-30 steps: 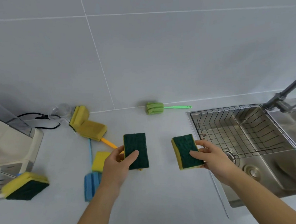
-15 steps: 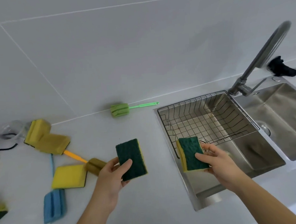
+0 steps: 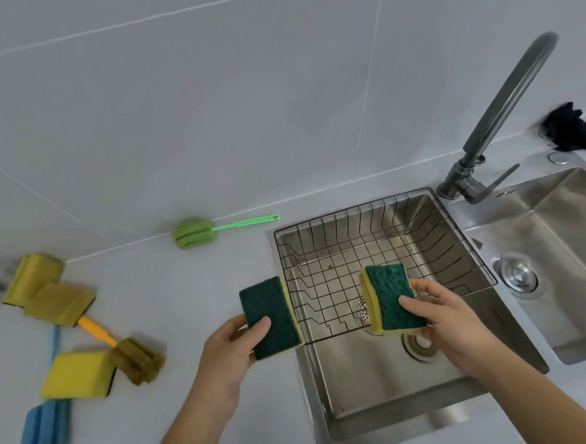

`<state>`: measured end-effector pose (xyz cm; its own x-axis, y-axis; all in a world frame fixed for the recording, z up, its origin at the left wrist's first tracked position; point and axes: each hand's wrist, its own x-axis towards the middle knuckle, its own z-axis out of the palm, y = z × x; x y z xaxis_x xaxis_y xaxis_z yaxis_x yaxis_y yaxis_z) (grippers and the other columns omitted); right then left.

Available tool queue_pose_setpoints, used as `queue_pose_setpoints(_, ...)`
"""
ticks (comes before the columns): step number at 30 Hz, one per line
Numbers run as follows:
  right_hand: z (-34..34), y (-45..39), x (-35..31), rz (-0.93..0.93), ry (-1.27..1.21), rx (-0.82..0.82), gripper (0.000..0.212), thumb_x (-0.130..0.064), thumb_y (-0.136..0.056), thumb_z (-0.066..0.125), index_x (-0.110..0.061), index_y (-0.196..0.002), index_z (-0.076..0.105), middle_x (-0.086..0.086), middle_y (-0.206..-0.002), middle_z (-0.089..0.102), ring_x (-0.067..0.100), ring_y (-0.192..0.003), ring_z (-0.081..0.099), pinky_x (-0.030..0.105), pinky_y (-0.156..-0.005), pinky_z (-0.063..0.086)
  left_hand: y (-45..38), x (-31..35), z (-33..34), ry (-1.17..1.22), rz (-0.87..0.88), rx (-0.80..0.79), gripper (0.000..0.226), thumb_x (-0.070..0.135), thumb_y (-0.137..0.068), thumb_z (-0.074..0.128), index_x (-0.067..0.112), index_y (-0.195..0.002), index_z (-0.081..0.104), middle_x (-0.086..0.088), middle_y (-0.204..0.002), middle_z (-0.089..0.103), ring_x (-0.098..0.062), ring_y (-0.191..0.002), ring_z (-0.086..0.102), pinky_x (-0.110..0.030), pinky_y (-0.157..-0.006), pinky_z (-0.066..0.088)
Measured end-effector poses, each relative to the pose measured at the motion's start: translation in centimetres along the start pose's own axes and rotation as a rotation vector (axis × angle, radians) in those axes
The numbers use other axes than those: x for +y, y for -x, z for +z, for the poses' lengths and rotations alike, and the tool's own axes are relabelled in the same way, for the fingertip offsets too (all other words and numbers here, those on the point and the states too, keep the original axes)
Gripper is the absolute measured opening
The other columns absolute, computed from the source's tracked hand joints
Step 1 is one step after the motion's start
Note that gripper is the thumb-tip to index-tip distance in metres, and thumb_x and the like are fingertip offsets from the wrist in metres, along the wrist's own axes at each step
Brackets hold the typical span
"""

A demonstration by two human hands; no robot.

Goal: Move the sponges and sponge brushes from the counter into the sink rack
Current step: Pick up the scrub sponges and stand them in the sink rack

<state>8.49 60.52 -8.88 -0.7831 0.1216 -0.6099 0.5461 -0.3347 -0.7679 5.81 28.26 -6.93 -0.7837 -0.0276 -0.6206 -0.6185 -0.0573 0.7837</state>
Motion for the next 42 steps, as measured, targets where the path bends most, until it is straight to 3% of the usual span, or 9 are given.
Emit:
queue_pose_setpoints(9,-3.5,-6.1,-2.5,-0.019,0.120,0.032,0.025,-0.007,-0.090,0.068,-0.021,-0.112,0.066,0.013,-0.097,0.075,0.029,-0.088,0.075,0.042,-0.075,0.058,-4.3,0.2,7.9,-0.087,-0.013,0.036,0.023,0.014,-0.088,0.068,0.017,-0.111,0.070,0.000,-0.098,0.078,-0.016,-0.092,0.074,-0.033,-0.083,0.058)
queue_pose_setpoints(13,-3.5,-9.0,-3.8,-0.028,0.185,0.038,0.021,-0.009,-0.091,0.067,-0.024,-0.106,0.065,0.011,-0.099,0.074,0.027,-0.090,0.073,0.036,-0.073,0.057,-6.6,0.6,11.0,-0.169,0.001,0.039,0.014,0.017,-0.089,0.066,0.027,-0.098,0.072,0.001,-0.098,0.077,-0.017,-0.094,0.073,-0.038,-0.088,0.059)
queue_pose_setpoints(15,-3.5,-10.8,-4.0,-0.022,0.212,0.056,0.021,-0.010,-0.090,0.068,-0.025,-0.104,0.064,0.010,-0.101,0.072,0.026,-0.092,0.072,0.034,-0.075,0.056,-8.0,0.6,12.2,-0.209,0.004,0.040,0.014,0.019,-0.090,0.064,0.027,-0.101,0.069,-0.001,-0.103,0.075,-0.018,-0.096,0.071,-0.039,-0.088,0.059)
queue_pose_setpoints(18,-3.4,-13.5,-3.8,0.001,0.299,0.086,0.022,-0.012,-0.089,0.070,-0.022,-0.108,0.063,0.008,-0.101,0.072,0.023,-0.093,0.070,0.035,-0.079,0.056,-9.9,0.4,13.6,-0.236,0.004,0.062,0.019,0.021,-0.092,0.062,0.024,-0.111,0.063,-0.001,-0.102,0.071,-0.013,-0.090,0.070,-0.020,-0.065,0.060)
queue_pose_setpoints(21,-3.1,-15.7,-3.1,0.038,0.340,0.093,0.028,-0.011,-0.089,0.070,-0.016,-0.115,0.061,0.010,-0.103,0.072,0.025,-0.094,0.070,0.041,-0.084,0.058,-11.4,0.0,15.0,-0.277,-0.012,0.083,0.021,0.021,-0.094,0.060,0.028,-0.113,0.055,0.008,-0.096,0.065,-0.005,-0.083,0.064,-0.006,-0.046,0.047)
queue_pose_setpoints(26,-2.8,-18.4,-1.9,0.060,0.394,0.124,0.025,-0.013,-0.090,0.070,-0.017,-0.112,0.060,0.008,-0.099,0.072,0.021,-0.088,0.070,0.027,-0.064,0.053,-14.2,-0.8,16.5,-0.420,-0.040,0.101,0.021,0.022,-0.095,0.057,0.020,-0.115,0.058,-0.002,-0.109,0.068,-0.014,-0.093,0.067,-0.017,-0.056,0.051)
queue_pose_setpoints(31,-2.3,-19.8,-1.0,0.061,0.491,0.120,0.023,-0.017,-0.090,0.071,-0.023,-0.109,0.059,0.001,-0.097,0.072,0.016,-0.087,0.069,0.027,-0.066,0.053,-16.2,-1.5,17.1,-0.484,-0.061,0.111,0.016,0.021,-0.095,0.056,0.023,-0.111,0.055,-0.001,-0.109,0.066,-0.012,-0.090,0.066,-0.009,-0.045,0.047)
queue_pose_setpoints(36,-2.5,-19.5,-0.2,-0.004,0.669,0.118,0.023,-0.025,-0.090,0.070,-0.029,-0.109,0.058,-0.015,-0.090,0.064,0.004,-0.081,0.063,0.021,-0.061,0.049,-16.8,-2.6,17.0,-0.594,-0.052,0.106,0.022,0.022,-0.095,0.056,0.015,-0.116,0.058,0.000,-0.105,0.066,-0.009,-0.085,0.064,-0.008,-0.049,0.047)
queue_pose_setpoints(42,-2.9,-19.2,-1.0,-0.095,0.872,0.106,0.037,-0.030,-0.091,0.068,-0.025,-0.125,0.057,-0.009,-0.097,0.063,0.006,-0.083,0.060,0.018,-0.060,0.044,-16.7,-2.3,16.8,-0.652,-0.001,0.076,0.016,0.022,-0.094,0.058,0.015,-0.107,0.059,0.000,-0.100,0.068,-0.006,-0.079,0.064,-0.005,-0.046,0.046)
